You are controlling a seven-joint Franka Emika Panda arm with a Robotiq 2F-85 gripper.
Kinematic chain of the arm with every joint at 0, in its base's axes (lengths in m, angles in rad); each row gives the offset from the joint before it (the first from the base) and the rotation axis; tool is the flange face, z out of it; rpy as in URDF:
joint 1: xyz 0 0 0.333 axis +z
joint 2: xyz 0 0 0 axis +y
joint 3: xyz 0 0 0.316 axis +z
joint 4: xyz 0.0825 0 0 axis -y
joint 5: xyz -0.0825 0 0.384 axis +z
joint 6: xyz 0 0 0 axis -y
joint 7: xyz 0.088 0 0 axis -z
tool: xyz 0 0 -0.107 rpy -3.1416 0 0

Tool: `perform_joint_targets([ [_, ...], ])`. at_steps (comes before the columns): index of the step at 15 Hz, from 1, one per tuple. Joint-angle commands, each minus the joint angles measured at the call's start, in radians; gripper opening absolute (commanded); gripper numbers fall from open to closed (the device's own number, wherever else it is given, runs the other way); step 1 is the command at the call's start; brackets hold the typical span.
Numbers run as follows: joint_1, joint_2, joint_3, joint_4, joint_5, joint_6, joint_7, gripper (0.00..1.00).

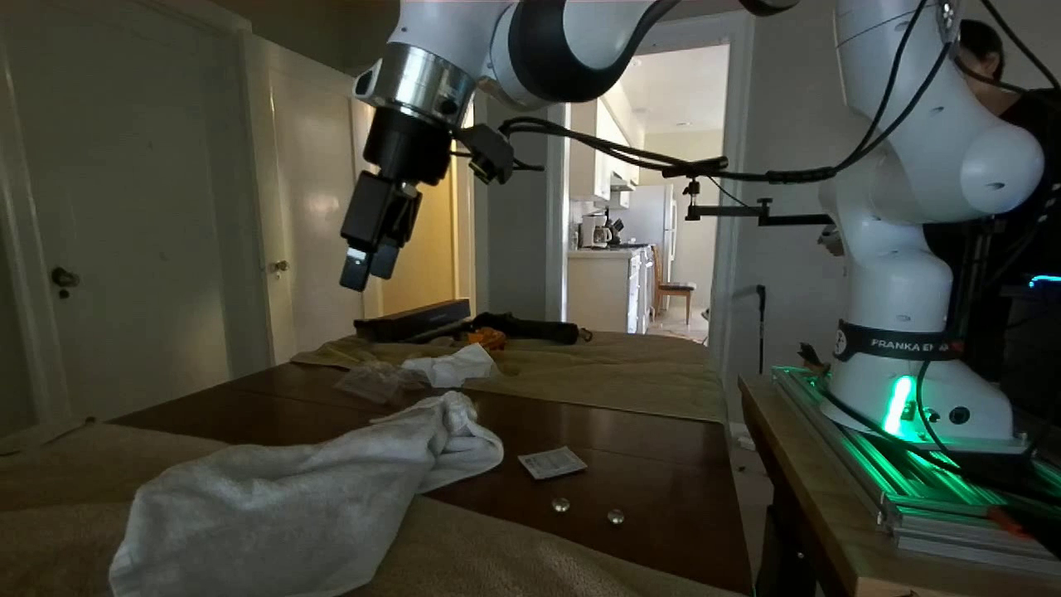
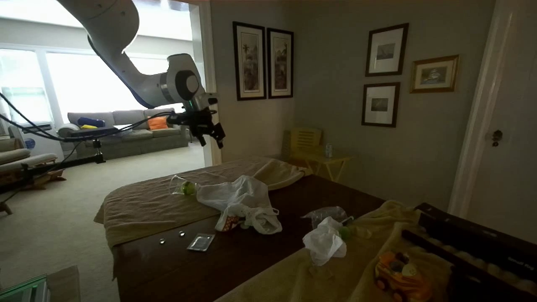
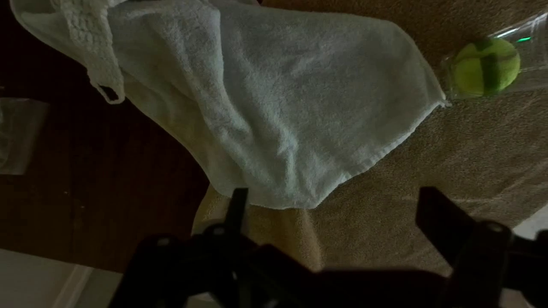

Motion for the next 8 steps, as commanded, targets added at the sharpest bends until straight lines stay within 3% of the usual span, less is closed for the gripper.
perform_joint_targets([
  [1,0.069,0.124,-0.024,0.169,-0.038,-0.061,0.020,1.00],
  [8,0.187,0.350,0.010,0.524,0.011,-0.261,-0.111,1.00],
])
